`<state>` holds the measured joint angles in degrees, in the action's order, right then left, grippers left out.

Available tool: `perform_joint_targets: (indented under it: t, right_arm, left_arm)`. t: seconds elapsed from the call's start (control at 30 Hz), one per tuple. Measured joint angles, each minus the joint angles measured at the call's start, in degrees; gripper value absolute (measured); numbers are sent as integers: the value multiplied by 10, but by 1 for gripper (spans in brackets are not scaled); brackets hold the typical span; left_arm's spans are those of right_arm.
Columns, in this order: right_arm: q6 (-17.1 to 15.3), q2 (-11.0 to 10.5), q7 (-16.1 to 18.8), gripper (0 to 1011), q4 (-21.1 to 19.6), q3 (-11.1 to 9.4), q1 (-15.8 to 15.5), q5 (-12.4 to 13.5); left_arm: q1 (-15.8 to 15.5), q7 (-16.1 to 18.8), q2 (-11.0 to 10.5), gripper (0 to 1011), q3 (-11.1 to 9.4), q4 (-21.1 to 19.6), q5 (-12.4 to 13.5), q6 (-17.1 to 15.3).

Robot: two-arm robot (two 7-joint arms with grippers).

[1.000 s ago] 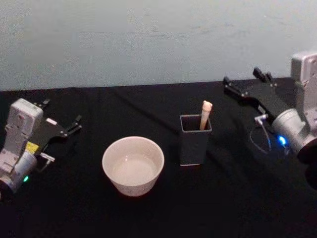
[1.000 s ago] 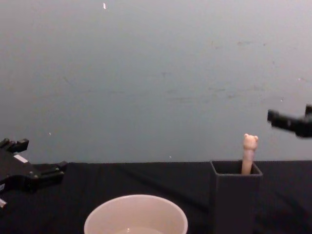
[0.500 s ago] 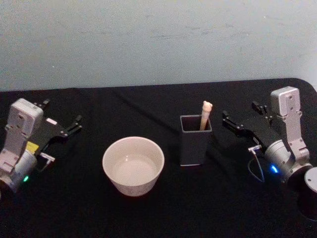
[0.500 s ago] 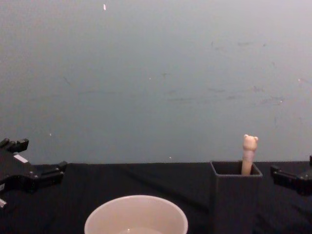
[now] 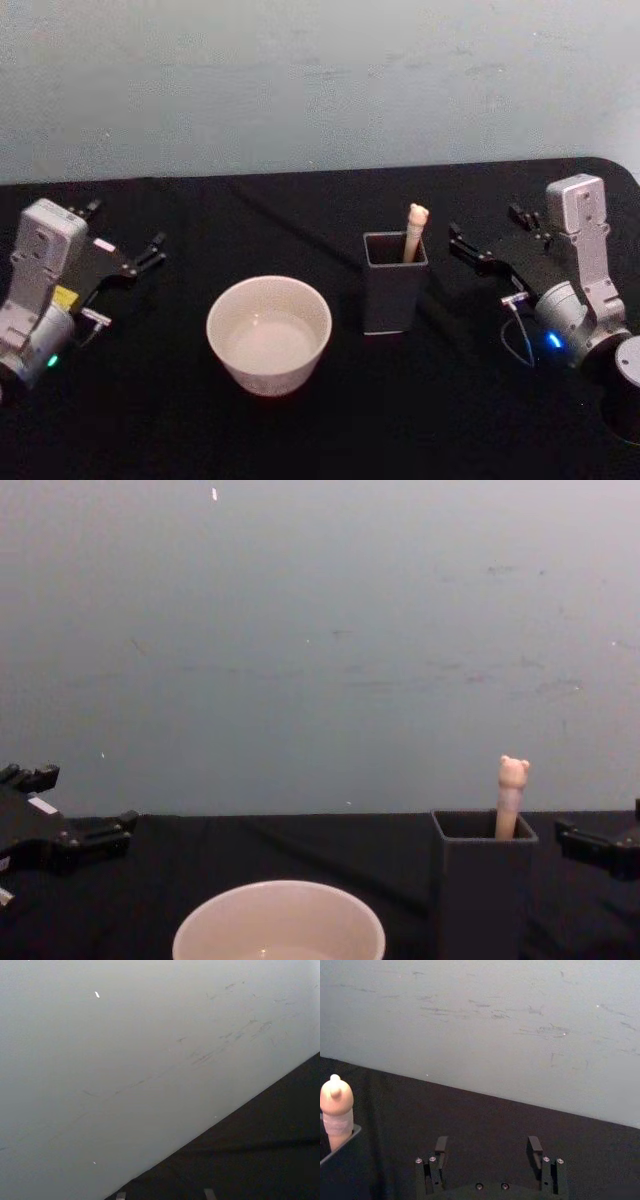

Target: Pick up the stirring spoon with one hand, stir inside the cup, then place it back in its original position.

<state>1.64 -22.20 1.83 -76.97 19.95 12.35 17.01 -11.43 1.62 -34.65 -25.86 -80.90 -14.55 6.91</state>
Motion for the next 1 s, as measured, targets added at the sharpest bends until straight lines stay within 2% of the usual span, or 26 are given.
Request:
perform_joint_targets:
  t: [1.0]
  right_arm:
    - [0, -1, 0, 1000, 0, 1, 1, 2]
  left_arm:
    - [0, 0, 0, 1001, 0, 0, 0, 0]
